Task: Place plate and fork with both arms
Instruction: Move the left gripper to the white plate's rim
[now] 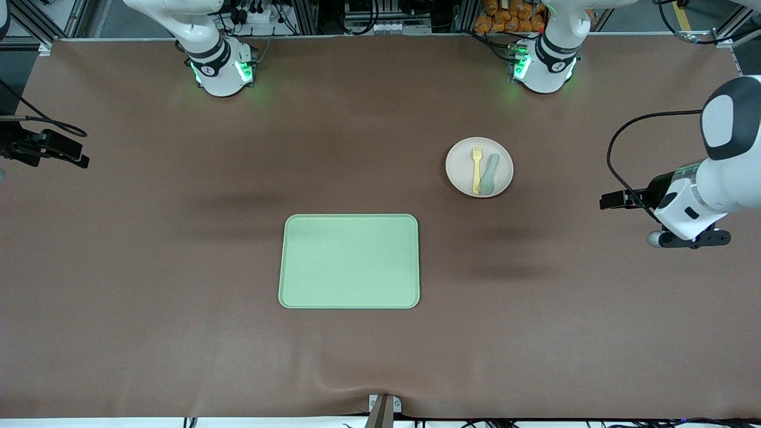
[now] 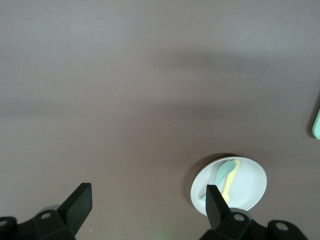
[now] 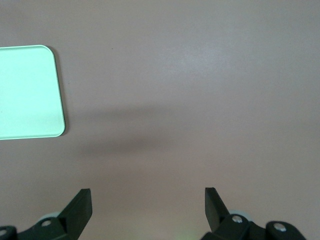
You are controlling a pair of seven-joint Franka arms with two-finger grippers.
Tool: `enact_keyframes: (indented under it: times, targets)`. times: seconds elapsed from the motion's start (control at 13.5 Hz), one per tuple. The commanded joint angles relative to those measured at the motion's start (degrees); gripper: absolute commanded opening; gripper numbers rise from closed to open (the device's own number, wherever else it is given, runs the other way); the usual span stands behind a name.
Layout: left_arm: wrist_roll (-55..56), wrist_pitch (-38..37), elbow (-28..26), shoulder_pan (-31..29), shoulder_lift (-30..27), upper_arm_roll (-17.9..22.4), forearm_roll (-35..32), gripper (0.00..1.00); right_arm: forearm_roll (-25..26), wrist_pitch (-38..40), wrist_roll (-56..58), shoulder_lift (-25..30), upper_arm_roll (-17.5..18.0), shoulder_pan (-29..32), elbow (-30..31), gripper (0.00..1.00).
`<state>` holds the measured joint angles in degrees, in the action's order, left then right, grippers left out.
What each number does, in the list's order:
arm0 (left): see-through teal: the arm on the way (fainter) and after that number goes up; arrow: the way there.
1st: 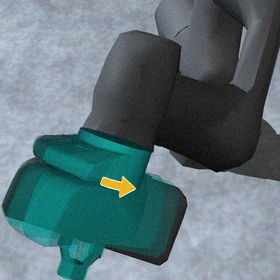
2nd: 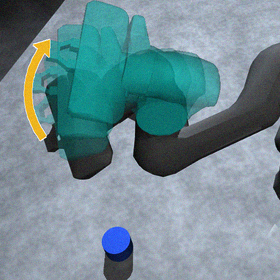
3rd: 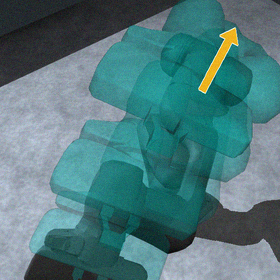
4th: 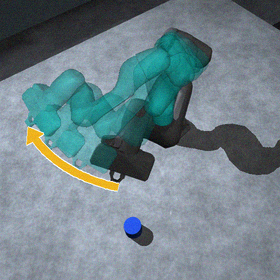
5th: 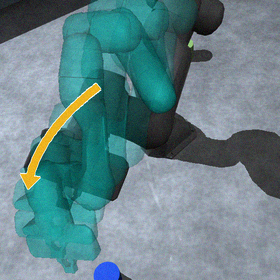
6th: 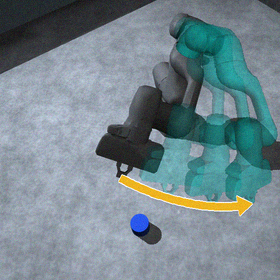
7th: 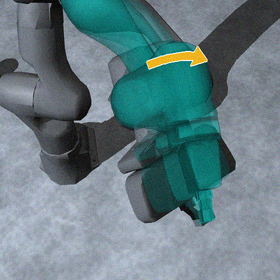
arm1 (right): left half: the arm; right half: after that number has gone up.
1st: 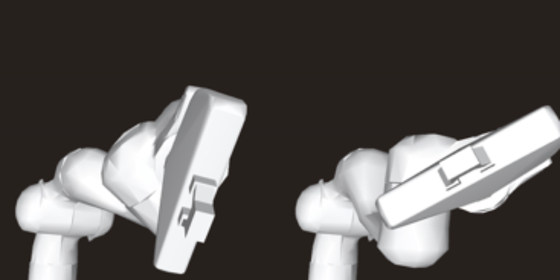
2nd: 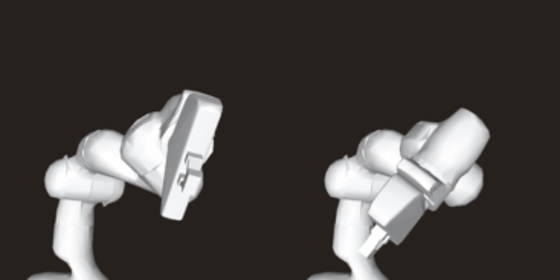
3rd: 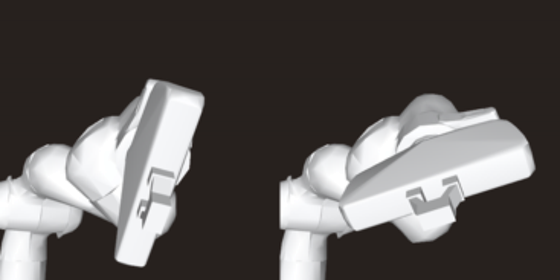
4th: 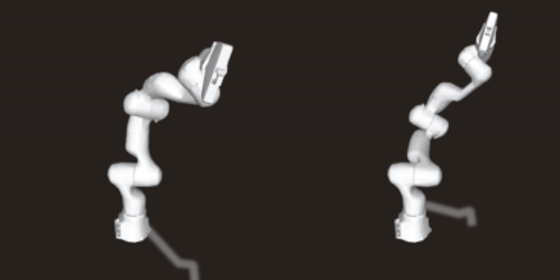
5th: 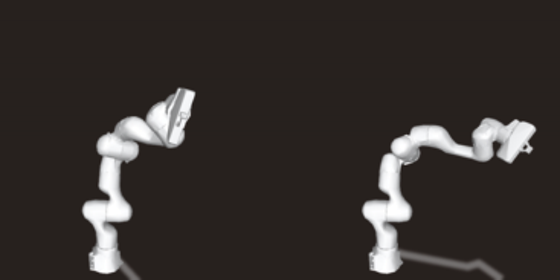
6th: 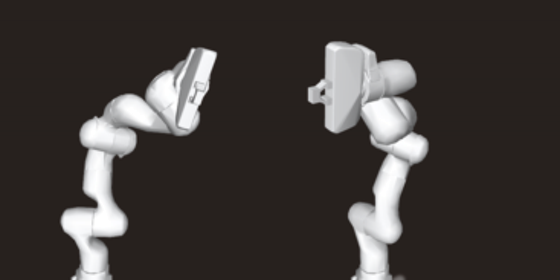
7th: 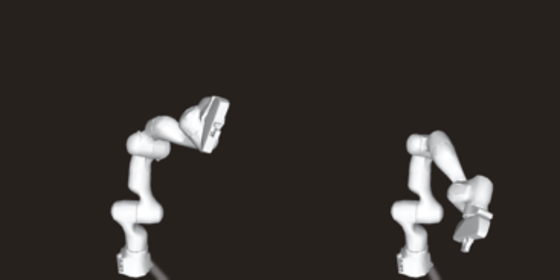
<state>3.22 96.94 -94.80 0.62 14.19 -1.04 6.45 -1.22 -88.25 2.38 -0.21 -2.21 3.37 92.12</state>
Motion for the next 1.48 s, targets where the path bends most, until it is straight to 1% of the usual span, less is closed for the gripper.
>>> enact_keyframes:
  times: [0.0, 0.15, 0.3, 0.45, 0.52, 0.67, 0.89, 1.19, 1.41]
  targets:
    - [-0.8, 5.0, -6.6, 0.2, -1.4, -0.2, 5.0, 1.00, -0.3, -0.2, -0.6, 0.0, 0.4, 0.5, -0.1, 1.00]
    - [-1.0, 6.8, -9.9, 0.5, -1.8, -2.6, 5.2, 1.00, -0.3, -0.2, -0.6, 0.0, 0.4, 0.5, -0.1, 1.00]
    - [-2.7, 11.1, -14.3, 0.4, -2.6, -5.6, 5.6, 1.00, -0.4, -0.2, -0.6, 0.0, 0.4, 0.5, -0.2, 1.00]
    - [-3.4, 18.1, -21.9, 0.4, -5.5, -7.2, 5.7, 1.00, -0.4, -0.3, -0.5, 0.0, 0.4, 0.5, -0.2, 1.00]
    - [-3.5, 20.2, -24.8, 0.4, -6.2, -8.1, 5.7, 1.00, -0.4, -0.4, -0.6, -0.1, 0.4, 0.6, -0.3, 1.00]
    - [-5.3, 23.2, -29.1, 0.4, -7.3, -9.7, 5.7, 1.00, -0.6, -1.0, -0.6, -0.7, 0.4, 0.6, -0.6, 1.00]
    - [-10.3, 31.8, -36.0, 0.4, -7.7, -10.1, 5.7, 1.00, -0.6, -1.0, -0.6, -0.7, 0.4, 0.2, -0.6, 1.00]
    - [-18.1, 39.4, -41.9, -1.1, -7.1, -10.4, 6.5, 1.00, -0.6, -1.3, -0.4, -0.8, 0.4, 0.3, -0.6, 1.00]
    - [-23.5, 41.7, -42.9, -0.8, -5.1, -10.6, 12.2, 1.00, -0.7, -1.9, -0.4, -1.0, 0.4, 0.0, -0.7, 1.00]
